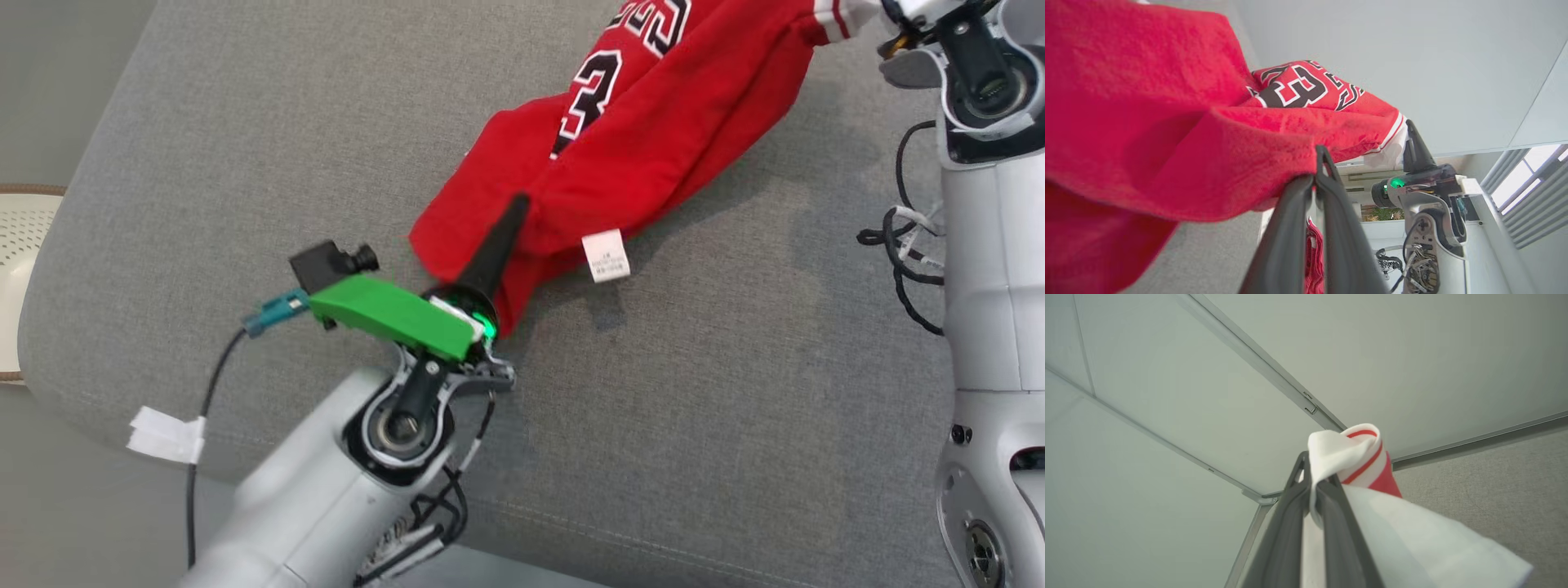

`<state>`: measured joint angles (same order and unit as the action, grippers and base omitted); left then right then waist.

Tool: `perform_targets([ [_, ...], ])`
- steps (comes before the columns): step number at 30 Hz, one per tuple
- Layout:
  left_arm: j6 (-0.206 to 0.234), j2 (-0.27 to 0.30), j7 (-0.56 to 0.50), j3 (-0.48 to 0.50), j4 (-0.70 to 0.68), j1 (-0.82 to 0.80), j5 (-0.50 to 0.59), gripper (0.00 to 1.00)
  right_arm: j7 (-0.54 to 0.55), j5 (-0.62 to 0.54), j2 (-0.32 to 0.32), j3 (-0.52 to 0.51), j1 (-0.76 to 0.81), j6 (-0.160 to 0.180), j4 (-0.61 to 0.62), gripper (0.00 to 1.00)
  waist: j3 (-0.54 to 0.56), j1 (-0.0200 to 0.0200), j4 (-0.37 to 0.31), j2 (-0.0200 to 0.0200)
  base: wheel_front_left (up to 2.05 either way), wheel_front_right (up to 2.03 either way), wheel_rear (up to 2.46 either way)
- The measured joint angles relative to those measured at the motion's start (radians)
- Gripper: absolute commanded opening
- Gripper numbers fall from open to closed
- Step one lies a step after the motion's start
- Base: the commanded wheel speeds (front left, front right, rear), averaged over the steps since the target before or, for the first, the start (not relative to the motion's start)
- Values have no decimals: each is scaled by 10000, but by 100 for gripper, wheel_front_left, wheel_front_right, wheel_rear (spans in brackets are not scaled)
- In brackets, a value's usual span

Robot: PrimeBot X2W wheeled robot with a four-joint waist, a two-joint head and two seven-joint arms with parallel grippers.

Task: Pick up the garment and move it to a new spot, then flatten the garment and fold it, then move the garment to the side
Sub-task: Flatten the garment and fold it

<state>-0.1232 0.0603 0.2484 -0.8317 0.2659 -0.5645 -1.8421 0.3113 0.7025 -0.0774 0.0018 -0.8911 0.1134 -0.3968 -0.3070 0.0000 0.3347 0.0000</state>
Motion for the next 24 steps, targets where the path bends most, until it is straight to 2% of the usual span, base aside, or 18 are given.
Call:
perform_targets([
  [3, -4, 430, 2, 913, -1197, -314, 33, 0, -163, 579, 2, -451, 69, -203, 441, 0, 191, 0, 20, 0, 0, 0, 0],
  [8, -4, 1522, 4, 2196, -2439, -395, 196, 0, -378, 1733, 75, -1032, 645, -731, 1371, 0, 654, 0, 23, 0, 0, 0, 0],
  [15, -6, 2679, 35, 3394, -4149, 366, 186, 0, -399, 4100, 178, -1689, 1575, -1248, 3685, 0, 1477, 0, -209, 0, 0, 0, 0],
  [17, -6, 3057, 35, 3622, -4648, 873, 69, 0, -349, 5214, 176, -1586, 1887, -1195, 4483, 0, 1693, 0, -364, 0, 0, 0, 0],
  [19, 42, 3442, 35, 3898, -5279, 1313, -107, 0, -242, 6253, 199, -1419, 2154, -878, 5252, 0, 1863, 0, -579, 0, 0, 0, 0],
  [22, 523, 3833, 35, 4429, -6318, 1709, -267, 0, -136, 6895, 199, -1104, 2656, -190, 6312, 0, 2048, 0, -965, 0, 0, 0, 0],
  [23, 869, 4061, 36, 4627, -6985, 1833, -550, 0, -42, 7081, 198, -907, 3078, 125, 6886, 0, 2126, 0, -1243, 0, 0, 0, 0],
  [24, 1047, 4132, 36, 4702, -7317, 1893, -771, 0, 17, 7170, 198, -796, 3314, 215, 7118, 0, 2151, 0, -1385, 0, 0, 0, 0],
])
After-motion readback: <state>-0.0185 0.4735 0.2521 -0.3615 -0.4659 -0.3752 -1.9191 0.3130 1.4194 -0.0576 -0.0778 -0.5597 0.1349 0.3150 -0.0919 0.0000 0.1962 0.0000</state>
